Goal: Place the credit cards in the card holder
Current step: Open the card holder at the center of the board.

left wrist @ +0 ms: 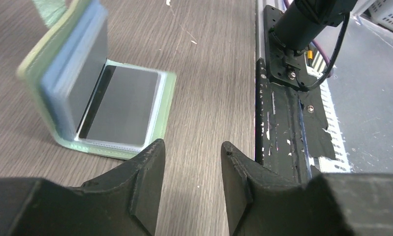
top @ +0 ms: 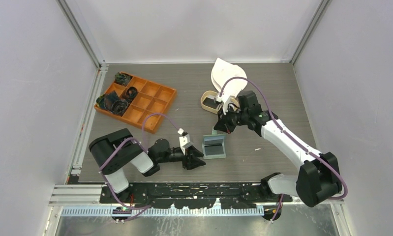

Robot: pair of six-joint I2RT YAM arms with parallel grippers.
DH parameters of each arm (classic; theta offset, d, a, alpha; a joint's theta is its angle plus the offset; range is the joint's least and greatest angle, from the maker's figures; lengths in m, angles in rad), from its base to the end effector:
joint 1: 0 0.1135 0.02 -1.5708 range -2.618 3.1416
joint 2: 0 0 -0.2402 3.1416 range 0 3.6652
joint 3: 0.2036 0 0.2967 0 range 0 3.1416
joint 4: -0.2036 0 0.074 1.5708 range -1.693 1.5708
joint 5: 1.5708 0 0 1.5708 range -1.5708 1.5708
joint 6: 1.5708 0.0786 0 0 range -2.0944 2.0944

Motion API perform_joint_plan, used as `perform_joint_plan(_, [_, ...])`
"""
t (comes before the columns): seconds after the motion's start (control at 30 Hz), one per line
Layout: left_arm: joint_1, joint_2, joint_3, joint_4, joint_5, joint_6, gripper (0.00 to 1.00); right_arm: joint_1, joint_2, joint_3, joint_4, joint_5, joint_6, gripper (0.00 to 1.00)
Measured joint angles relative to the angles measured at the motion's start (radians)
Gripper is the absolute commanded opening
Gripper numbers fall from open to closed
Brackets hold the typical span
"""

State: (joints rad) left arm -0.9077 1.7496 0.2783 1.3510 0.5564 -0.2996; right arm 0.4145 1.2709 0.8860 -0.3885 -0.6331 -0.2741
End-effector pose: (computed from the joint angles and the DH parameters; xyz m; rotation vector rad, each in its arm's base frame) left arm 0.1464 -0.2549 0.0498 0.9808 1.5926 -1.3387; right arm 0.2917 0.1792 0.1935 -1.0614 2.0318 0.8091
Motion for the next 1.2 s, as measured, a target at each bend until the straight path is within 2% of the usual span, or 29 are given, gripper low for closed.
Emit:
perform_joint_plan(0.43, [0.048, -0.222, -0.068, -0.047, -0.171, 0.033, 0.52, -0.004, -0.036, -0.013, -0.003, -0.068, -0.045, 0.01])
perform_joint_plan(0.67, [0.059, -0.232, -0.008, -0.225, -0.230, 0.149, 0.53, -0.004, -0.018, -0.013, -0.010, -0.066, -0.068, 0.01])
perform_joint_plan(0.93, [0.083, -0.117, 0.084, -0.238, -0.245, 0.243, 0.53, -0.004, 0.000, -0.013, -0.032, -0.052, -0.091, 0.01])
perform_joint_plan(1.2, [0.125, 0.114, 0.134, -0.093, -0.174, 0.252, 0.49, -0.004, 0.006, -0.013, -0.045, -0.045, -0.095, 0.02])
